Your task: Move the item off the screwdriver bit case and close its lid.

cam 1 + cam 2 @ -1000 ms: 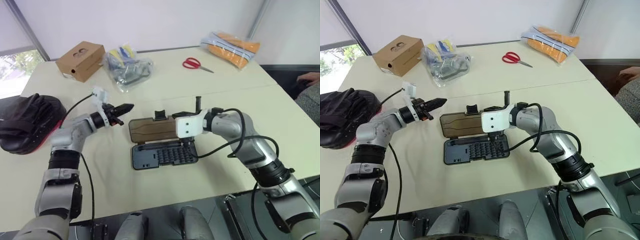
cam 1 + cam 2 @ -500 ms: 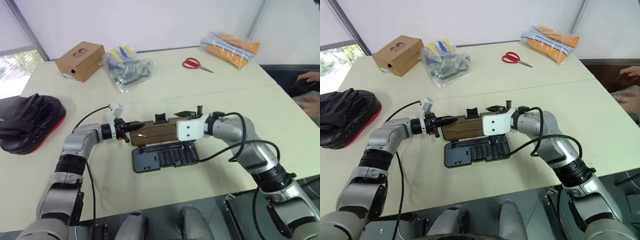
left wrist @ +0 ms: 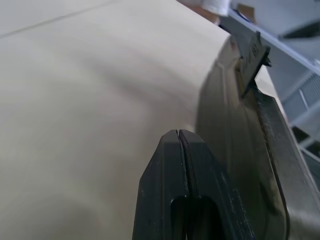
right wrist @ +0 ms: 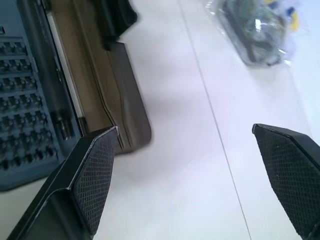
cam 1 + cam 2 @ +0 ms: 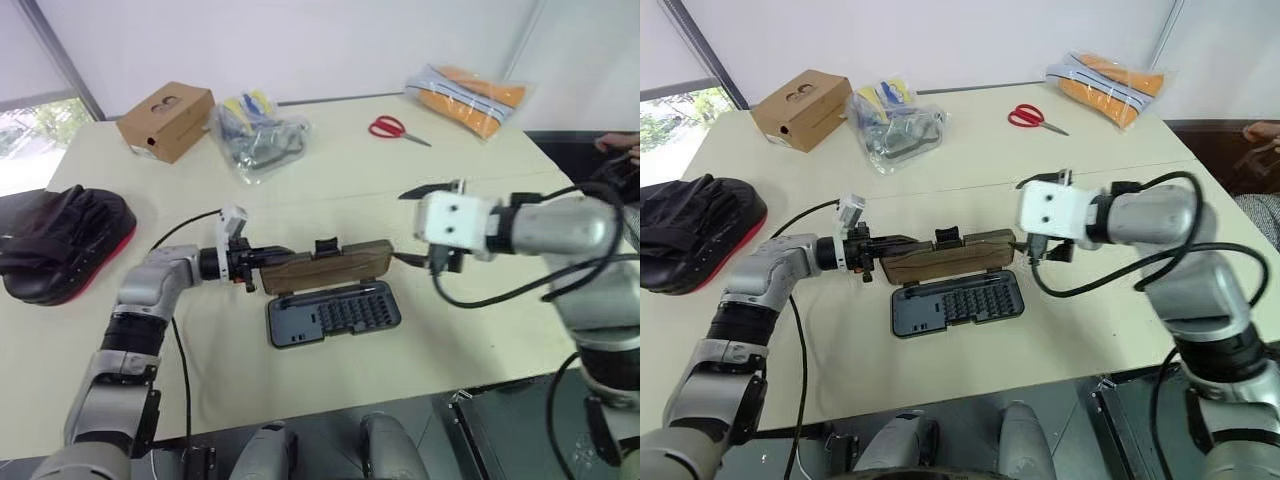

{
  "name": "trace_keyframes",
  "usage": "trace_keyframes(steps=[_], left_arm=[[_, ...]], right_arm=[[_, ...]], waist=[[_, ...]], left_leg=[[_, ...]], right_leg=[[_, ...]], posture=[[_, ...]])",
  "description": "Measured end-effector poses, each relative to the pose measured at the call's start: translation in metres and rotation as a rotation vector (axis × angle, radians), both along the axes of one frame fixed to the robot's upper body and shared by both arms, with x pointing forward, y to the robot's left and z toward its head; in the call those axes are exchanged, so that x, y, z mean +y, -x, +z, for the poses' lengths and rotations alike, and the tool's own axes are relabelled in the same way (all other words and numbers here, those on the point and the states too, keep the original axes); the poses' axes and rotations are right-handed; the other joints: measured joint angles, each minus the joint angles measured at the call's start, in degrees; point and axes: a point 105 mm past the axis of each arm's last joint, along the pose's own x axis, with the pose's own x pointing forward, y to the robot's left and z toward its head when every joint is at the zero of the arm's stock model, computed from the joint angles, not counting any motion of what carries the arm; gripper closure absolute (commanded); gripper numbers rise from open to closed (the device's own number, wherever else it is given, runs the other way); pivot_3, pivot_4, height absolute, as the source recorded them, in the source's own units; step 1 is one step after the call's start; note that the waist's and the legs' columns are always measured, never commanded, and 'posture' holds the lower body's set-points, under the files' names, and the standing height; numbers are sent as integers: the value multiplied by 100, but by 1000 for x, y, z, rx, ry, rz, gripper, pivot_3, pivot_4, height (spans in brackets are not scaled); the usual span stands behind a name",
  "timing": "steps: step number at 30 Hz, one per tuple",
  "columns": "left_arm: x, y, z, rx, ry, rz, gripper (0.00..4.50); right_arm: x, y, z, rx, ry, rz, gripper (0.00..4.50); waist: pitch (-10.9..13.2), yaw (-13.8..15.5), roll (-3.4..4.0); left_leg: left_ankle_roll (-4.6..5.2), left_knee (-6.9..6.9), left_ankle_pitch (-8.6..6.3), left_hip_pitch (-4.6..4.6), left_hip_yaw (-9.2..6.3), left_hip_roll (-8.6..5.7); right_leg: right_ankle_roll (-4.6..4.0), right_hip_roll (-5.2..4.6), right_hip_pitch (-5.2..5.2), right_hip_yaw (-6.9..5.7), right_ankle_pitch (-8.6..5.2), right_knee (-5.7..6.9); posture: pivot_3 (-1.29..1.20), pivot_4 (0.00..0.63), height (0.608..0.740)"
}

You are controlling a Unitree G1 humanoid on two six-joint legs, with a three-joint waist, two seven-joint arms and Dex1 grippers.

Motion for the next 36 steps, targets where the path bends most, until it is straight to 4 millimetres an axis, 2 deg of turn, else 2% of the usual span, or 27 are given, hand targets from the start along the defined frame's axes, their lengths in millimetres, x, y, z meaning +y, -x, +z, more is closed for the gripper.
trace_keyframes(steps=[3,7,9,12,15,21,26,30,33,36], left_arm=[[6,9,8,3,-27,-58,4500],[-5,32,10,26,-51,-213,4500],[-11,48,-1,57,-91,-311,4500],[-19,61,-22,110,-142,-389,4500],[-24,63,-38,108,-187,-416,4500],[-30,57,-46,-22,-200,-441,4500],[-32,54,-46,-23,-186,-431,4500],[-35,42,-34,40,-166,-373,4500],[-41,28,-2,7,-121,-358,4500],[-51,18,21,-34,-91,-361,4500]], right_arm=[[-10,7,-2,44,-7,-24,37],[-15,10,0,57,-30,-35,37],[-16,9,4,44,-46,-50,37],[-17,7,5,27,-60,-65,37],[-16,5,4,23,-71,-73,37],[-11,4,-6,50,-95,-80,37],[2,13,-11,118,-167,-33,37],[15,24,-13,235,-290,34,37],[23,32,-16,326,-353,86,37],[28,39,-22,391,-374,122,961]], waist=[[1,12,-1],[2,11,0],[2,12,1],[3,18,1],[4,24,0],[0,85,6],[0,157,6],[15,166,-8],[26,155,-21],[27,139,-19]], left_leg=[[2,1,-1,0,3,0],[2,1,-1,0,5,2],[3,0,-2,2,5,2],[3,1,-1,1,13,2],[3,3,-1,1,20,2],[9,4,-4,36,20,0],[41,3,-22,80,17,1],[41,5,-22,78,6,1],[20,7,-10,51,-3,1],[16,4,-8,38,0,0]], right_leg=[[0,-1,1,2,0,-1],[0,-1,2,2,0,-1],[0,-1,2,2,0,-1],[0,-1,2,2,0,-1],[0,-1,5,2,0,-1],[0,-8,50,-2,0,-10],[-1,-7,91,-1,-1,-10],[0,-6,92,-5,0,-9],[0,-3,64,-10,0,-8],[0,-3,52,-15,0,-10]], posture=[[0,150,740],[0,150,740],[0,150,740],[0,150,740],[0,150,740],[0,150,740],[0,150,740],[0,150,740],[0,150,740],[0,150,740]])
